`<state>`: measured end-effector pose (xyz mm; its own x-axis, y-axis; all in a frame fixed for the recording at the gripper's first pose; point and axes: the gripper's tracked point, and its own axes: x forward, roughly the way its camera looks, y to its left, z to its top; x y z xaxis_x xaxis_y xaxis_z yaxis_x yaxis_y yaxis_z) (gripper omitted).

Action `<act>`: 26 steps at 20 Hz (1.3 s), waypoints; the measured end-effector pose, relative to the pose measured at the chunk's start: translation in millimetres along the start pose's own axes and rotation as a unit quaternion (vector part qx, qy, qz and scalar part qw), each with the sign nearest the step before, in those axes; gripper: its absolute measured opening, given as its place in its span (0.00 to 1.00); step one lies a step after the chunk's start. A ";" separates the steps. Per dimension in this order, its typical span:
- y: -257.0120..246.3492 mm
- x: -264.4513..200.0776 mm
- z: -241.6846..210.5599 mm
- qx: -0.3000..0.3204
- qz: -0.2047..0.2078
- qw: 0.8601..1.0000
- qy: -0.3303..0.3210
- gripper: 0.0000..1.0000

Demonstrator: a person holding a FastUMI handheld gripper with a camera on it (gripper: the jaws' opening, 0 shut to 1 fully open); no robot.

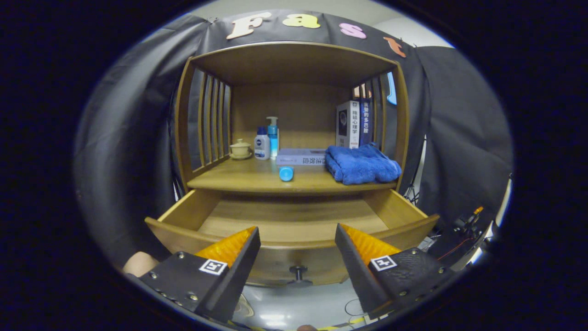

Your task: Pull open the drawer, take out the items inside it, and place them on the countertop above the cabinet.

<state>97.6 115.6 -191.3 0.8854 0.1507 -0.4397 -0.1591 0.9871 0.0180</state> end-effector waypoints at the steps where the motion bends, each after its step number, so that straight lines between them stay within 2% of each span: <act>1: -1.0 2.1 -5.3 0.001 -0.002 1.000 0.006 0.98; 8: 1.3 12.4 -18.9 0.047 0.020 0.999 0.006 0.97; 18: -0.9 24.0 -10.5 0.041 0.032 0.999 -0.001 0.99; 26: 6.0 57.1 -0.6 0.035 0.026 0.999 -0.004 0.99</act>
<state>146.9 130.1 -216.8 0.8805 0.2015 -0.4291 -0.1738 0.9794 0.1033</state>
